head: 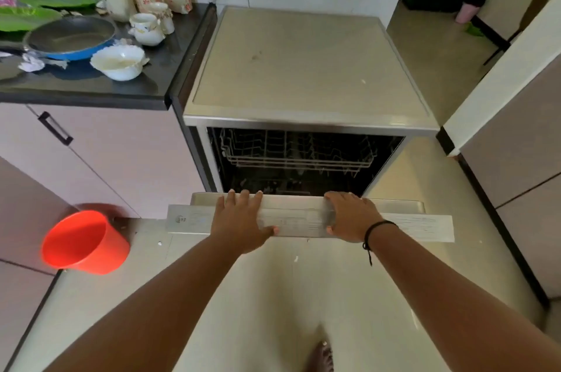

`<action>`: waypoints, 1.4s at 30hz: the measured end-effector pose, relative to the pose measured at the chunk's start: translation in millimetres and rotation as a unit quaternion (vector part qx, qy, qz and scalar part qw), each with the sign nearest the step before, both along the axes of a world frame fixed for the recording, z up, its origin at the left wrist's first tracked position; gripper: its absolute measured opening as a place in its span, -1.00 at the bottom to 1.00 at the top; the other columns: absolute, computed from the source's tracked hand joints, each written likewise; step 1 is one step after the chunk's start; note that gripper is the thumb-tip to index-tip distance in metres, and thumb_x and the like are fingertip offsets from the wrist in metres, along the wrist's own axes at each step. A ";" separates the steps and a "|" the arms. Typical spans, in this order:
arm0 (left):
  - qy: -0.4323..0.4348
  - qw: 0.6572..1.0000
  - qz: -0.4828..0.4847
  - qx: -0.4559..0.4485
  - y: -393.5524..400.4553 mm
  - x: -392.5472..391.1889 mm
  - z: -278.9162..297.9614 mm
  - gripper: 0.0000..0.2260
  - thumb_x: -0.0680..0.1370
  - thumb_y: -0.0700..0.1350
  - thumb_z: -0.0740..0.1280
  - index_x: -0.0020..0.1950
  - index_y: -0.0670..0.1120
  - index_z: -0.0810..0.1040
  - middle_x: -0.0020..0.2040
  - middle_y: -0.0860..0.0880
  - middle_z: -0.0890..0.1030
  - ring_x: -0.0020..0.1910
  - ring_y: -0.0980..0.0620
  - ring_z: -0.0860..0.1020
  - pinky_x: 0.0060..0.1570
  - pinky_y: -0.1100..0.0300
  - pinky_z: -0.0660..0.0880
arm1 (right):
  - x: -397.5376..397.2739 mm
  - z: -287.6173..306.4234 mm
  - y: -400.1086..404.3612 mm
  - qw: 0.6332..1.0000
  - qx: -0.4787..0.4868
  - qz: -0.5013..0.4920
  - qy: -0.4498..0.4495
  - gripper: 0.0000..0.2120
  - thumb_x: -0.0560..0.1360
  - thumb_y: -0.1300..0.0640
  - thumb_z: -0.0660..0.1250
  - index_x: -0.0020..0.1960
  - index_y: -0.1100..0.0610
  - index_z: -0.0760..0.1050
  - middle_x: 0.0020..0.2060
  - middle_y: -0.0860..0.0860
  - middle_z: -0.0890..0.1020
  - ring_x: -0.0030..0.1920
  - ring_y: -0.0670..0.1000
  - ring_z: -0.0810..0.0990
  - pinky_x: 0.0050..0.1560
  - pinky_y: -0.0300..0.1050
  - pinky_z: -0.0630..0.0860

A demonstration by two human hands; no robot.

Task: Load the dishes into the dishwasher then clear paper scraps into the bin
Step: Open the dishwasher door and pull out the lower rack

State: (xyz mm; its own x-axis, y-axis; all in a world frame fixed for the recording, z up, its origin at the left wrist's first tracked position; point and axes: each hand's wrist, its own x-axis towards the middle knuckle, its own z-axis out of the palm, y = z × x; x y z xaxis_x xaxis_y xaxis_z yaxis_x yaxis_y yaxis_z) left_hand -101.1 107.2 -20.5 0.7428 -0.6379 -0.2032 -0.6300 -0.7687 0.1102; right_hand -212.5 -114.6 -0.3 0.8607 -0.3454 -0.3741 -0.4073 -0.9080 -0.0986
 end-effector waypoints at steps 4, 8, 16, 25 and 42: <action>0.074 0.995 -0.052 0.030 48.6 -31.7 -20.7 -0.27 0.45 0.41 0.13 0.52 0.09 0.09 0.52 -0.05 0.19 0.51 -0.14 0.08 0.48 -0.17 -0.07 | -41.5 -27.7 43.0 0.995 -0.006 0.010 0.097 -0.24 0.42 -0.10 0.32 0.52 0.06 0.09 0.47 0.09 0.26 0.47 0.15 0.20 0.44 0.07 0.19; 0.188 0.974 -0.084 0.093 91.9 -70.8 -56.3 -0.39 0.54 0.35 0.03 0.53 0.15 0.09 0.53 -0.01 0.20 0.52 -0.06 0.10 0.46 -0.18 -0.18 | -97.8 -76.4 93.8 0.984 0.033 -0.015 0.174 -0.09 0.39 -0.21 0.31 0.55 0.13 -0.03 0.53 0.14 0.09 0.52 0.18 0.03 0.49 0.07 0.08; 0.318 0.919 -0.142 0.184 148.4 -148.2 -171.3 0.09 0.09 0.56 -0.41 0.56 0.14 -0.10 0.58 -0.05 -0.11 0.55 -0.14 -0.07 0.48 -0.04 -0.09 | -188.5 -196.2 145.6 0.947 0.141 -0.029 0.288 0.09 0.40 -0.29 0.31 0.54 0.16 -0.34 0.53 0.13 -0.27 0.53 0.17 -0.26 0.53 0.05 -0.12; 0.344 0.888 -0.133 0.275 174.3 -208.0 -356.9 -0.37 0.57 0.32 0.02 0.57 0.13 -0.06 0.59 -0.05 -0.10 0.55 -0.12 -0.06 0.50 -0.06 -0.09 | -246.2 -379.7 186.1 0.919 0.163 -0.030 0.357 0.09 0.38 -0.25 0.30 0.53 0.16 -0.36 0.52 0.14 -0.29 0.53 0.17 -0.27 0.52 0.06 -0.14; 0.377 0.856 -0.125 0.331 179.9 -226.4 -489.7 -0.21 0.46 0.48 -0.02 0.55 0.16 -0.22 0.55 0.03 -0.28 0.54 -0.16 -0.18 0.47 -0.11 -0.07 | -235.0 -528.2 176.7 0.877 0.211 -0.034 0.431 0.07 0.38 -0.26 0.32 0.54 0.09 -0.33 0.53 0.11 -0.26 0.54 0.15 -0.20 0.52 0.05 -0.08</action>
